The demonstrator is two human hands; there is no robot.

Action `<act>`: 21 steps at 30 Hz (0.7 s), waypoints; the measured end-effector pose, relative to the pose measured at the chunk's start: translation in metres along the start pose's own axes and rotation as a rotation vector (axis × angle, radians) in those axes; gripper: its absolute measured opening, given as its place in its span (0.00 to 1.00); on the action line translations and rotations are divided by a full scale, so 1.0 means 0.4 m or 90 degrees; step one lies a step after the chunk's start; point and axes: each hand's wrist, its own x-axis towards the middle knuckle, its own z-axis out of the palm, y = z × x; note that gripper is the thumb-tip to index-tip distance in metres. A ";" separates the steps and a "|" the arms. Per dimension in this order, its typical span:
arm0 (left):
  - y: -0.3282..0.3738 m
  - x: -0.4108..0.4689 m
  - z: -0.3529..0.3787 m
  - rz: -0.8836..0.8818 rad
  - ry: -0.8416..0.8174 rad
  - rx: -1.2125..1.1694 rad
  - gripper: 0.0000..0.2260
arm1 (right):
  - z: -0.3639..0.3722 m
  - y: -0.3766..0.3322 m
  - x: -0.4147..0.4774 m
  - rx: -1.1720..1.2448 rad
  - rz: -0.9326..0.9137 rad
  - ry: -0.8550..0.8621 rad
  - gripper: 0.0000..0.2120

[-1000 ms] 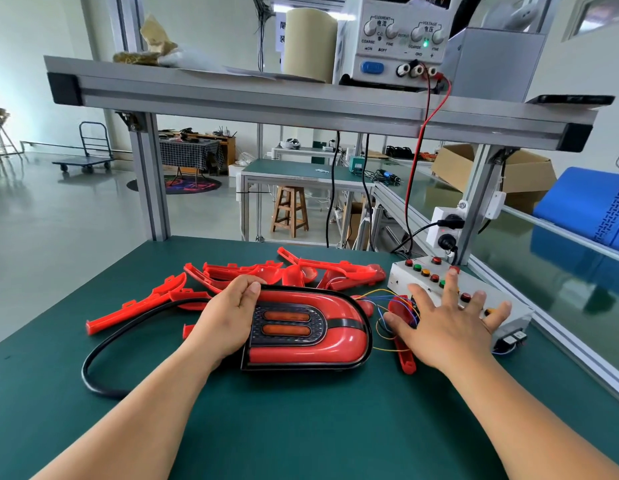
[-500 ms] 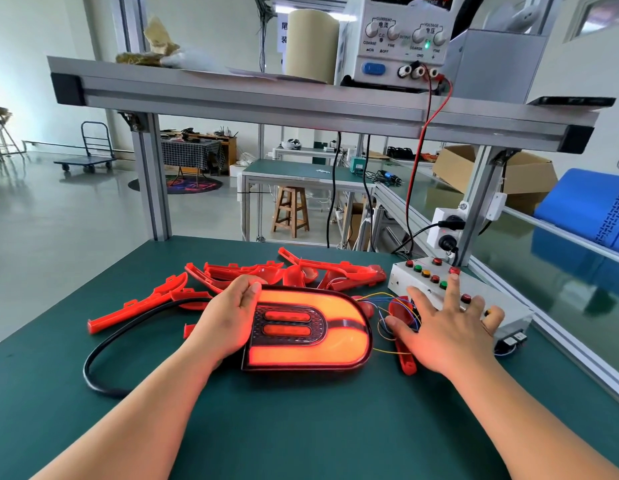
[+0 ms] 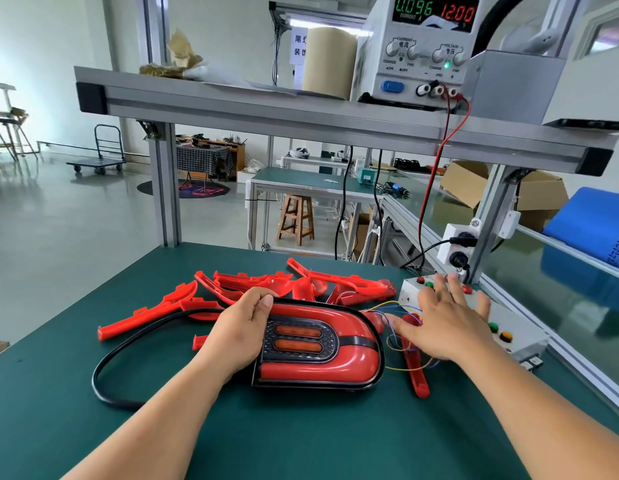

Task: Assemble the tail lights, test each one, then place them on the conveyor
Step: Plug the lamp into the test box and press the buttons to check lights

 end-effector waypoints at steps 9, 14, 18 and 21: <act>-0.003 0.003 0.000 0.002 -0.007 -0.001 0.09 | -0.005 -0.016 0.053 -0.040 0.009 -0.073 0.72; -0.008 0.010 0.000 0.012 0.006 0.035 0.10 | 0.007 -0.019 0.050 -0.051 0.015 -0.082 0.73; -0.007 0.009 0.000 0.014 0.008 0.044 0.10 | 0.005 -0.017 0.052 -0.062 0.015 -0.080 0.72; -0.004 0.008 0.000 0.018 0.011 0.043 0.10 | 0.005 -0.020 0.051 -0.069 0.015 -0.080 0.72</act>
